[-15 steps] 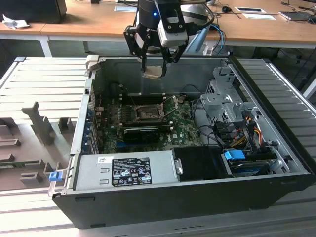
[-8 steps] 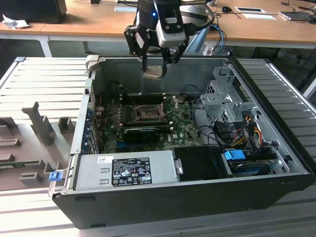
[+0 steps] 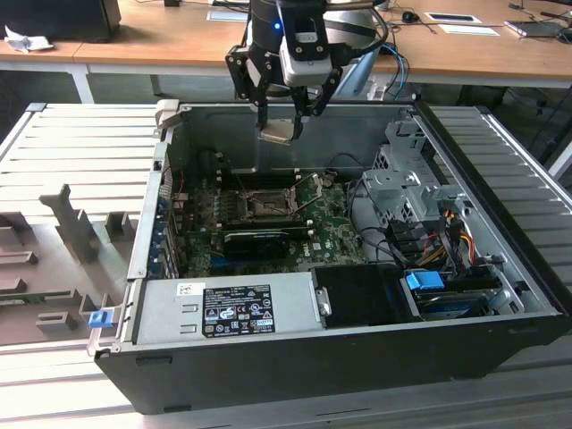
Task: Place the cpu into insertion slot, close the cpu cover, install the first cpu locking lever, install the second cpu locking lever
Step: 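Place the cpu into insertion slot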
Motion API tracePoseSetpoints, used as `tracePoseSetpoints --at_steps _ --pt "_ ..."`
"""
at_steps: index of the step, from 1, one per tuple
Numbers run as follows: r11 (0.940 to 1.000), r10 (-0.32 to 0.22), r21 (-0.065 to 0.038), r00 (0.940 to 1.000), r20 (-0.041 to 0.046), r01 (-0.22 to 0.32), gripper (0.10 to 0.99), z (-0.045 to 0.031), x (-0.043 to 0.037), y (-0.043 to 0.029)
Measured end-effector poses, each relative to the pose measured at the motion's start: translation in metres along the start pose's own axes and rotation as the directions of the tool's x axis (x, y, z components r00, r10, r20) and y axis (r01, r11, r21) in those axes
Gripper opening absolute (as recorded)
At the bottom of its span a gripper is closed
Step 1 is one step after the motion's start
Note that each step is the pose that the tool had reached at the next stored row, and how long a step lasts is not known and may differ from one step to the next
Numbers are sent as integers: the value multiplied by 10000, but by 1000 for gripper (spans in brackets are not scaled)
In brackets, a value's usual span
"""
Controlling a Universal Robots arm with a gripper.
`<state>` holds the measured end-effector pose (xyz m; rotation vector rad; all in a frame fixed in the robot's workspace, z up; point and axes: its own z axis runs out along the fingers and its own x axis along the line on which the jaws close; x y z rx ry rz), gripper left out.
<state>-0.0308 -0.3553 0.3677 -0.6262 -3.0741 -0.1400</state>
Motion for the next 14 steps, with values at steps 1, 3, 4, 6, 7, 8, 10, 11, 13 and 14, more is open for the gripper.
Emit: tracePoseSetpoints --at_steps 1,3,4,6,7,8,10,11,13,14 --pt "10000 42 -1 10000 4 -42 525 1 0 0" --pt "9999 131 -3 9999 12 -131 525 1 0 0" --pt "9998 218 -4 9998 19 -218 525 2 0 0" --pt "9991 427 -9 9991 37 -427 525 4 0 0" --pt "9989 471 -9 9989 41 -471 525 4 0 0" --pt "9987 515 -10 9987 45 -515 525 5 0 0" --pt "9981 610 -14 9981 53 -610 525 6 0 0" --pt "9977 679 -15 9977 59 -679 525 7 0 -1" --pt "9968 798 -17 9968 69 -798 525 7 0 -1" --pt "9964 846 -19 9964 73 -845 525 7 1 -1"
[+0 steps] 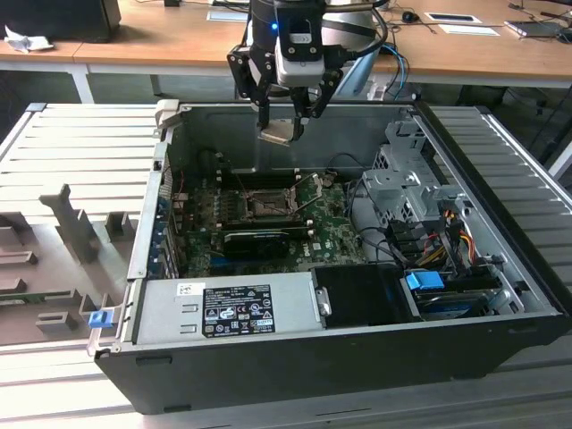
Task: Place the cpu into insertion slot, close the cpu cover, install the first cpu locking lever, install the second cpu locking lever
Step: 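Place the cpu into insertion slot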
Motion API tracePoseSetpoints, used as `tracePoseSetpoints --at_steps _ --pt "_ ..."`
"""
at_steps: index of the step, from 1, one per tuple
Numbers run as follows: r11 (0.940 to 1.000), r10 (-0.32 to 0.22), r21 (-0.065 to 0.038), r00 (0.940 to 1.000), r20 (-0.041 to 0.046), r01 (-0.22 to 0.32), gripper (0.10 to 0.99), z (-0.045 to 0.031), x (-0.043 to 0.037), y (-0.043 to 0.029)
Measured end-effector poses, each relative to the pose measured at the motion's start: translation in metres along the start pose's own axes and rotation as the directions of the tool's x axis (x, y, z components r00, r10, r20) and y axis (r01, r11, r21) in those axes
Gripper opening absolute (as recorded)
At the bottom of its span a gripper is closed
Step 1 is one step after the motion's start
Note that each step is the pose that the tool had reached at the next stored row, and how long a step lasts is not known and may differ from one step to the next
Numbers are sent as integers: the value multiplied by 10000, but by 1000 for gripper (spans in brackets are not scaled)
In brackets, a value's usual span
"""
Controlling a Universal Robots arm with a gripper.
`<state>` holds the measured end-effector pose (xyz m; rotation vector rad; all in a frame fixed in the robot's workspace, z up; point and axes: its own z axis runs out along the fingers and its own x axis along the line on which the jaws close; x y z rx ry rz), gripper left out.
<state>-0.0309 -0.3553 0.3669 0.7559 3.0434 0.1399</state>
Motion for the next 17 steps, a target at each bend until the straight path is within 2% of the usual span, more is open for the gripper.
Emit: tracePoseSetpoints --at_steps 9,17 --pt "9954 962 -23 9953 83 -962 525 6 0 0" --pt "9895 1444 -37 9894 125 -1444 525 9 0 -1"
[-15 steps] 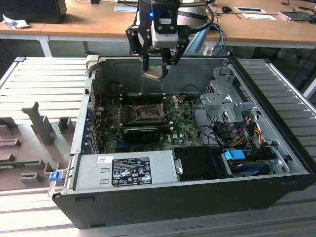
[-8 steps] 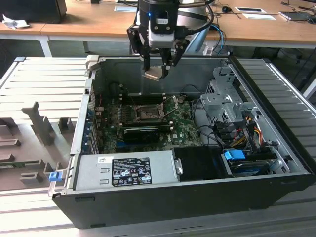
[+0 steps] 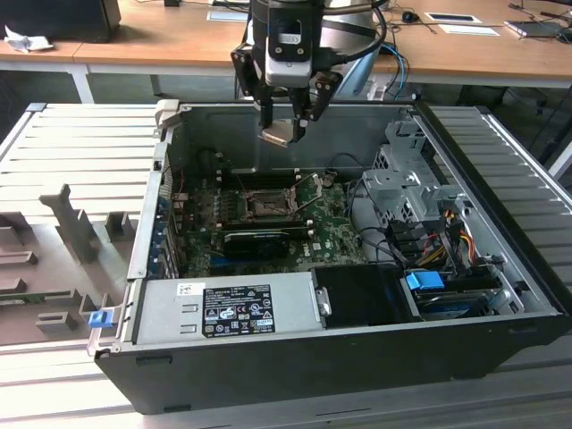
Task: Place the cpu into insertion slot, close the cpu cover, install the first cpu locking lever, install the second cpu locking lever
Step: 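Place the cpu into insertion slot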
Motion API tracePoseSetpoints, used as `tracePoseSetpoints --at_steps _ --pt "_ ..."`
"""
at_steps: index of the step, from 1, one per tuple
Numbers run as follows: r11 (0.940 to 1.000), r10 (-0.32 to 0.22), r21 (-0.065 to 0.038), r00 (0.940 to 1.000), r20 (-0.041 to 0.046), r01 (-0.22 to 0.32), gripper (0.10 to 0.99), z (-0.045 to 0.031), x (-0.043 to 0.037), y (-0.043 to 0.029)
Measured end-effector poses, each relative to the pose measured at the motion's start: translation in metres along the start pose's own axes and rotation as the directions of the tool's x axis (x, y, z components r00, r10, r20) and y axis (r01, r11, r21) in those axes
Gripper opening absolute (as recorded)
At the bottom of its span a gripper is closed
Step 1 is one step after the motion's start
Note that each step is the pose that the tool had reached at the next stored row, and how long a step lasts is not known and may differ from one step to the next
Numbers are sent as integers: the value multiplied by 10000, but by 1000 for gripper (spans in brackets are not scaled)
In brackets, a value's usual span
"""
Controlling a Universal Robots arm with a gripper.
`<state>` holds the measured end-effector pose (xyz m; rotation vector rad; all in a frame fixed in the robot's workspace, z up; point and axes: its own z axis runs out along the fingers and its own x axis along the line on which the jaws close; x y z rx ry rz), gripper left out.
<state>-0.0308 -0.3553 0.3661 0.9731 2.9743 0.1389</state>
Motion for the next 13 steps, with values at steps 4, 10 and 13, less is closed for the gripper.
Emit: tracePoseSetpoints --at_steps 4,10,13 --pt "9997 230 -5 9997 20 -230 525 1 0 0" --pt "9976 698 -16 9975 60 -697 525 2 0 0" --pt "9931 1171 -29 9931 101 -1171 525 5 0 0"
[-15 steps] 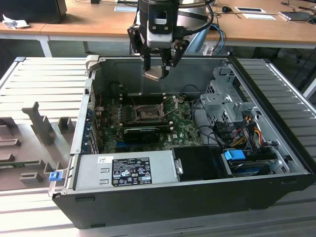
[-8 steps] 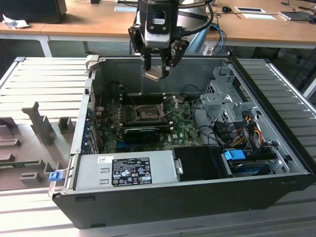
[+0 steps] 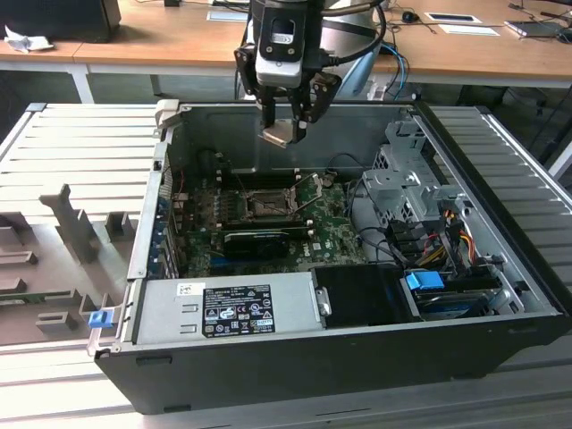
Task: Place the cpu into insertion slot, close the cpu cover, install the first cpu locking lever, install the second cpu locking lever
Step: 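Place the cpu into insertion slot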
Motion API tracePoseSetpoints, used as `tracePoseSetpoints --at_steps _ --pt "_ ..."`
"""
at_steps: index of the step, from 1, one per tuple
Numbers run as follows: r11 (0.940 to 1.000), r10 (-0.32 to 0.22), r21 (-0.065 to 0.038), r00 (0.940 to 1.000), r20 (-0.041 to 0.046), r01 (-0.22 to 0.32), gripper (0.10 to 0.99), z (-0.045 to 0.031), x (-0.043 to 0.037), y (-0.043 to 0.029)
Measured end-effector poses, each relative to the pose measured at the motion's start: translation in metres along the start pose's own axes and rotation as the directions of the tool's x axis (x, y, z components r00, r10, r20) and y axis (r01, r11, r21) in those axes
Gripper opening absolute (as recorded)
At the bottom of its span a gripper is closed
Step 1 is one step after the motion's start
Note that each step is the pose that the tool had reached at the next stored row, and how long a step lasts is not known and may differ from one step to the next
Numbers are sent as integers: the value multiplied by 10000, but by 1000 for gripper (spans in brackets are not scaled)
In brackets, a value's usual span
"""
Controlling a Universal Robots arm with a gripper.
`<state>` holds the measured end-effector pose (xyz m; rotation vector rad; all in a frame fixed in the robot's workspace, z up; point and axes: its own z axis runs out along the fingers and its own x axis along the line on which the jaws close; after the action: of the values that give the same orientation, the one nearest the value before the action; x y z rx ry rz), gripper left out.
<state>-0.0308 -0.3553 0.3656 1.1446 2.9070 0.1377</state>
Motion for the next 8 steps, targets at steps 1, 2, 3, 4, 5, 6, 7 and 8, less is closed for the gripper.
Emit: tracePoseSetpoints --at_steps 1,2,3,4,5,6,7,8 --pt "9996 296 -5 9996 26 -296 525 2 0 0" --pt "9984 563 -11 9984 50 -563 525 4 0 0" --pt "9976 693 -15 9976 60 -693 525 5 0 0" --pt "9966 829 -18 9965 73 -828 525 6 0 0" --pt "9940 1098 -25 9939 95 -1098 525 7 0 -1" --pt "9921 1256 -29 9920 109 -1256 525 7 0 -1" --pt "9908 1355 -33 9907 117 -1354 525 8 0 -1" --pt "9888 1492 -37 9887 128 -1492 525 10 0 -1"
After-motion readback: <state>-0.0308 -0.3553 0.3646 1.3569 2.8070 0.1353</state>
